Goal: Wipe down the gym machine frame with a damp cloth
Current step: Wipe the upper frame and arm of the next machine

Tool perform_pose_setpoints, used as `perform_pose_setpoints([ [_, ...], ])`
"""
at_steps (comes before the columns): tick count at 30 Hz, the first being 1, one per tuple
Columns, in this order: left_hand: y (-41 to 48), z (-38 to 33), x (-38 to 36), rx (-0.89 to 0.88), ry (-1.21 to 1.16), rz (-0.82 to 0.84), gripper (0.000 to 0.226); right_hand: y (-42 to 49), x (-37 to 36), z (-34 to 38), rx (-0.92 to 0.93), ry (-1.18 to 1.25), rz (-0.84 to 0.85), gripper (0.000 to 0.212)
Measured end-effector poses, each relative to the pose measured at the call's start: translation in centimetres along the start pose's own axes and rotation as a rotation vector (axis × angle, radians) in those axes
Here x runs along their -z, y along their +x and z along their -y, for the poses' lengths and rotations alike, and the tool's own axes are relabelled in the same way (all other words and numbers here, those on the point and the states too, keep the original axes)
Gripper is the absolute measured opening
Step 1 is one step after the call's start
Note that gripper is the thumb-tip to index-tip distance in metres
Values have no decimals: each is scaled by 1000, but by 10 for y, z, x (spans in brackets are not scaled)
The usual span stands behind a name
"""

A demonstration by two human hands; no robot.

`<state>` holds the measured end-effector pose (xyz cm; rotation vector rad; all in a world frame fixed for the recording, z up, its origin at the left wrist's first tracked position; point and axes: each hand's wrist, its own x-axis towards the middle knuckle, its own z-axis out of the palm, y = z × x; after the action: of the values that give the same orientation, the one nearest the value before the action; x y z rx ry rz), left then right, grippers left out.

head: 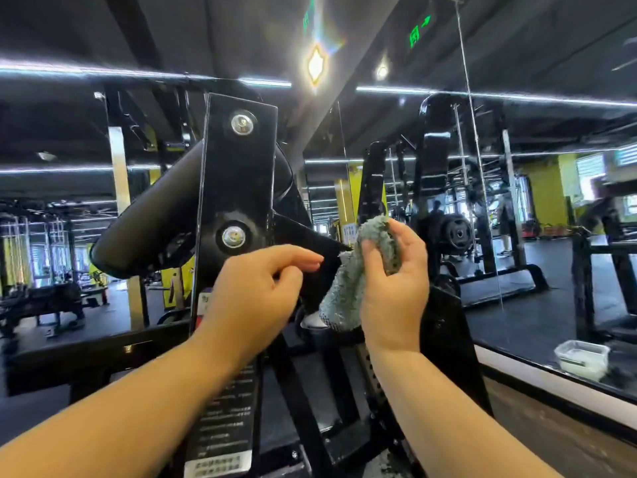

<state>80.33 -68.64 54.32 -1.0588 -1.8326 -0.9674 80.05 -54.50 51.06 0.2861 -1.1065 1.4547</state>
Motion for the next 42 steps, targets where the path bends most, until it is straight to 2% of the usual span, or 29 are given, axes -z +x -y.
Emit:
perform_pose_setpoints([
  [2, 13, 5, 23, -147, 203, -203, 31, -2, -36, -11, 213, -123, 101, 34],
  [3, 18, 8, 29, -207, 271, -250, 30, -7, -51, -20, 312, -260, 188, 36],
  [6, 26, 22, 38, -278, 426, -273, 29, -16, -78, -50, 644, -764, 271, 49],
  [9, 24, 35, 32, -277, 548, -208, 35, -5, -51, -66, 769, -958, 299, 51],
  [11, 19, 42, 24, -271, 582, -144, 39, 1, -4, -89, 642, -1035, 228, 55],
  [14, 9, 48, 12, -288, 605, -83, 41, 3, 65, -111, 190, -1042, 47, 66],
  [16, 5, 50, 6, -300, 618, -74, 44, 1, 59, -100, -17, -979, -35, 70],
  [17, 5, 51, 4, -296, 597, -92, 46, 0, 36, -90, -35, -952, -46, 71],
  [18, 6, 49, 3, -284, 556, -124, 47, 0, 7, -78, 22, -949, -23, 70],
  [20, 10, 45, 4, -259, 450, -207, 47, -7, -54, -58, 317, -998, 48, 66],
  [22, 11, 41, 4, -241, 370, -265, 45, -15, -90, -49, 553, -1087, 212, 67],
  [25, 12, 40, 2, -252, 406, -287, 41, -10, -72, -54, 687, -1062, 362, 63],
  [27, 10, 41, -6, -299, 496, -220, 40, -4, -30, -72, 677, -985, 309, 53],
  [29, 7, 41, -20, -369, 555, -99, 40, 1, 27, -101, 550, -1014, 148, 51],
  [32, 1, 38, -43, -408, 606, 54, 44, -1, 101, -127, 109, -976, -47, 56],
  [34, 0, 36, -55, -413, 629, 106, 45, -2, 100, -122, -143, -873, -161, 63],
  [35, 1, 35, -59, -412, 634, 120, 46, 0, 82, -113, -168, -849, -174, 66],
  [36, 2, 32, -65, -413, 630, 128, 46, 1, 63, -105, -118, -859, -134, 67],
  [39, 8, 22, -78, -410, 583, 113, 47, -3, 19, -93, 262, -1008, 92, 65],
  [40, 9, 19, -84, -409, 576, 108, 47, 2, 24, -99, 347, -1050, 129, 64],
  [42, 10, 18, -96, -431, 609, 125, 49, 7, 58, -118, 407, -1028, 119, 56],
])
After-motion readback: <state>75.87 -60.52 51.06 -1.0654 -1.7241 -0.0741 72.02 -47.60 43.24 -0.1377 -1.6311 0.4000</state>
